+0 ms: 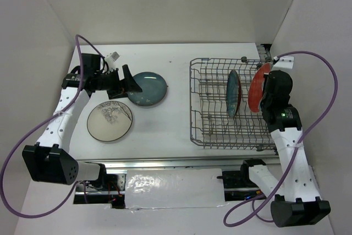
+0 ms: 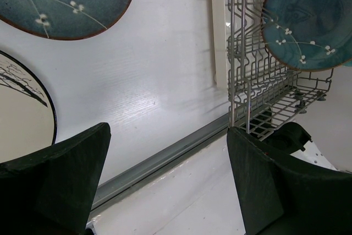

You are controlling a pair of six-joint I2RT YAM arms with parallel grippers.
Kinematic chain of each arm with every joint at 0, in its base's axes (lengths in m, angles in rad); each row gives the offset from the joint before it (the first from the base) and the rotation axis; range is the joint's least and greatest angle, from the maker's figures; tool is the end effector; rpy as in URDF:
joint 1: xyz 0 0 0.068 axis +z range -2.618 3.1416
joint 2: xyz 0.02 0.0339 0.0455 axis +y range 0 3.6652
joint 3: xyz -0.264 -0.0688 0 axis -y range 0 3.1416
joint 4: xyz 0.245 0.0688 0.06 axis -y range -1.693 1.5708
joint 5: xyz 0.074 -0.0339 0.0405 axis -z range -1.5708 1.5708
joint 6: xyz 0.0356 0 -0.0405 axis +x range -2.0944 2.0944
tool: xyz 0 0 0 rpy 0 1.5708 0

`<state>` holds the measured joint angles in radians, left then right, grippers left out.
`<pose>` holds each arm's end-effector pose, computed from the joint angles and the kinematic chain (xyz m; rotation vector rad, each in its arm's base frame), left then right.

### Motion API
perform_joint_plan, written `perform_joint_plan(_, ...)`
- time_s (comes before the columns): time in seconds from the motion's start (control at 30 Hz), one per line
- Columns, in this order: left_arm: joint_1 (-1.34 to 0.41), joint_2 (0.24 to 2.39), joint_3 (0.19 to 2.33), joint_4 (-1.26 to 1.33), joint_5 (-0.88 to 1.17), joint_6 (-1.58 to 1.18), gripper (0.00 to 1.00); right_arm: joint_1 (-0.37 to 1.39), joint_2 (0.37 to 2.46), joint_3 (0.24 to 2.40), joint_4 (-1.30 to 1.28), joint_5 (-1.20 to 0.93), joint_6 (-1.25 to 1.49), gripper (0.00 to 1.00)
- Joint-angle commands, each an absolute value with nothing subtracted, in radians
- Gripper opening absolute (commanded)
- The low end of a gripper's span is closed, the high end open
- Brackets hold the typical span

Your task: Load the plates into the dish rack

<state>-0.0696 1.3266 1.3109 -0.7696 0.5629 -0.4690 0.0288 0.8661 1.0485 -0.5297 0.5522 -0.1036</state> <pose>0.2737 -0.0381 0.3522 -0.1921 2.3815 -0.9226 0.1776 -0.0136 0.3826 0.2471 1.8897 -0.5783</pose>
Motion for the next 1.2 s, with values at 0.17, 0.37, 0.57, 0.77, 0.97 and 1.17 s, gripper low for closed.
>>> perform_joint_plan(0.17, -0.077, 1.336, 1.296, -0.744, 0.578, -0.448, 0.99, 0.014, 0.865, 1.106, -0.247, 0.546, -0.186, 0.0)
perform_joint_plan(0.37, -0.077, 1.342, 1.316, -0.752, 0.546, -0.437, 0.99, 0.006, 0.836, 1.028, -0.198, 0.531, -0.227, 0.0)
perform_joint_plan(0.57, -0.077, 1.339, 1.299, -0.75, 0.545, -0.44, 0.99, 0.006, 0.85, 0.985, -0.17, 0.514, -0.259, 0.0)
perform_joint_plan(0.77, -0.077, 1.338, 1.298, -0.753, 0.528, -0.436, 0.99, 0.008, 0.865, 0.98, -0.179, 0.486, -0.295, 0.0)
perform_joint_plan(0.97, -0.077, 1.335, 1.302, -0.758, 0.508, -0.428, 0.99, 0.008, 0.854, 0.936, -0.172, 0.457, -0.308, 0.0)
perform_joint_plan(1.17, -0.078, 1.335, 1.301, -0.758, 0.499, -0.426, 0.99, 0.012, 0.83, 0.913, -0.183, 0.417, -0.305, 0.0)
